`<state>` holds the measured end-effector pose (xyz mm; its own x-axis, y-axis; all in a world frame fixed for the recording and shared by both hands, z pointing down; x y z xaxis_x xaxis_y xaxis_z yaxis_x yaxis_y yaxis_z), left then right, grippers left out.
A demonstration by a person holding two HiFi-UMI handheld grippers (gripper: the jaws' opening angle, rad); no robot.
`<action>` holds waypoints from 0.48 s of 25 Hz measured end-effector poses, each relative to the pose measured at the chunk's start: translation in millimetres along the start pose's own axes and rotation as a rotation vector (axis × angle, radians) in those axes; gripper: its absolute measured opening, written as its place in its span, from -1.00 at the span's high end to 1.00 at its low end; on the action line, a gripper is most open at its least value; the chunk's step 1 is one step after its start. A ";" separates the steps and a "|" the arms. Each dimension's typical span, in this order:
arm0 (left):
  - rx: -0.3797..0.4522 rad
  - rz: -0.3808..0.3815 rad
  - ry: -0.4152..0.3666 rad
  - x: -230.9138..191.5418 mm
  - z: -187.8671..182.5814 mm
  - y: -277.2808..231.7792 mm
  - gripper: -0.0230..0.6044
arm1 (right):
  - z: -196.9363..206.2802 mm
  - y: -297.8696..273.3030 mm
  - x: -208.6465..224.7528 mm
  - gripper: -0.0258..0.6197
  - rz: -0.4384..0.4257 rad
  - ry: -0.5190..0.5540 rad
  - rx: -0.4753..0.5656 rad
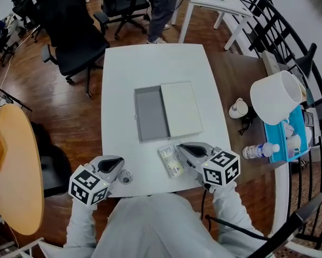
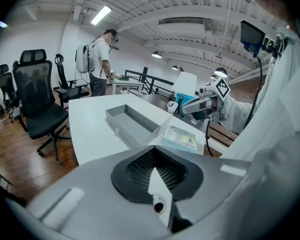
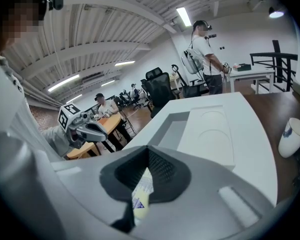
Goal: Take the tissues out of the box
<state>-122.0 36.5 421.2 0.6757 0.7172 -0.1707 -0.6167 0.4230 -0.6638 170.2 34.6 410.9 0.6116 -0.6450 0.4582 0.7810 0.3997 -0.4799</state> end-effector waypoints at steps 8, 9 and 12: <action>-0.003 0.001 -0.001 1.3 -1.4 -0.3 0.89 | 0.0 4.0 0.1 0.92 0.005 -0.001 0.000; -0.004 0.002 -0.002 1.5 -1.4 -0.4 0.88 | 0.0 4.7 0.0 0.92 0.006 -0.001 0.001; -0.004 0.004 -0.004 2.9 -1.2 -1.0 0.88 | 0.8 7.2 0.4 0.92 0.009 -0.004 0.004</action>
<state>-118.9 37.5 420.4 0.6715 0.7212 -0.1700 -0.6179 0.4183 -0.6658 176.2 37.7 408.3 0.6194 -0.6387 0.4564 0.7757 0.4084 -0.4812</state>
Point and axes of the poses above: the fingertips, and each gripper's own axes: y backward along the fingers, x to its right, z out of its underside, the point moved 8 cm from there along y, backward along the fingers, and after that the axes turned 10 degrees about -z, right-handed, at the moved point
